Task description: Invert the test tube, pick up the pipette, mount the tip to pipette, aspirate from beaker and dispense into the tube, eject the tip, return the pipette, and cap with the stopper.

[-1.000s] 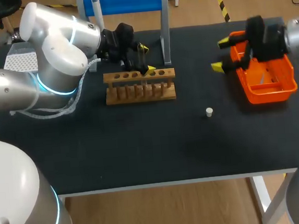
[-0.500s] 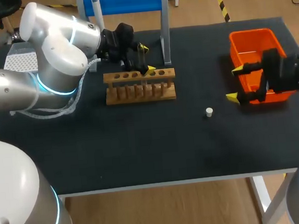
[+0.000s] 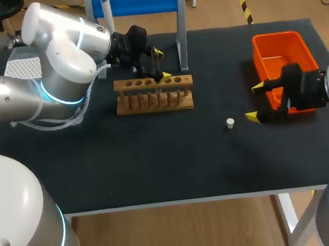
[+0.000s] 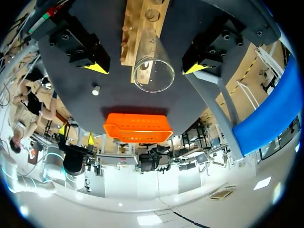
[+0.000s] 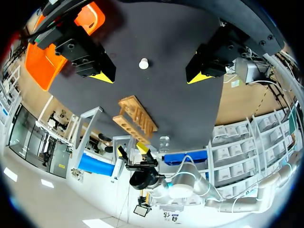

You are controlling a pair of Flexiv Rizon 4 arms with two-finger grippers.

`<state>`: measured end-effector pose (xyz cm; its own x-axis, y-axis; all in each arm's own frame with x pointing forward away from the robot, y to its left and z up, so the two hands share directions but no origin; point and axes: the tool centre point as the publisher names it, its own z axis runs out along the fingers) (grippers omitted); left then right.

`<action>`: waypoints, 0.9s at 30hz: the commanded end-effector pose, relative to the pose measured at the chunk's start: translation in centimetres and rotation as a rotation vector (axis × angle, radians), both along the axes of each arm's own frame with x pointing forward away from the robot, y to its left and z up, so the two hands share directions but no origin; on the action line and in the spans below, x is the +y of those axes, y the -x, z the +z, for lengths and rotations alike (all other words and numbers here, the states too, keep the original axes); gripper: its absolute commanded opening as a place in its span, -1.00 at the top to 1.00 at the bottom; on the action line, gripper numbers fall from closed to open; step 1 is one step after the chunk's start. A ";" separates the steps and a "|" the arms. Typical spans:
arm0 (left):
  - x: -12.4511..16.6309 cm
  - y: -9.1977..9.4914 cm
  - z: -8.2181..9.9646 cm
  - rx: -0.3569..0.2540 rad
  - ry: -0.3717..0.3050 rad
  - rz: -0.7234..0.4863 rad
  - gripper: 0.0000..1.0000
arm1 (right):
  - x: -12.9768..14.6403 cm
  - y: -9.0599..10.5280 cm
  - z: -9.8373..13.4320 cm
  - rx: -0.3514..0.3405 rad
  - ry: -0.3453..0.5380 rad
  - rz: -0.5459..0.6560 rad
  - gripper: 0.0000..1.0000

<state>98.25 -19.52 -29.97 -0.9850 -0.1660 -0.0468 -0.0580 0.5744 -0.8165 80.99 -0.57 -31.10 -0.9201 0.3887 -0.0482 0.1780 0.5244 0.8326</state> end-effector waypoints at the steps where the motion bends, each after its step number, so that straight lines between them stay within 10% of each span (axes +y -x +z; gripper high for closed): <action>1: 0.0 -0.1 0.0 0.003 -0.001 -0.003 -1.00 | -0.1 0.0 0.0 0.001 0.000 0.000 -1.00; 27: 0.0 -0.1 0.0 0.003 -0.001 -0.003 -1.00 | 1.2 -0.2 -2.0 0.024 0.012 -0.003 -1.00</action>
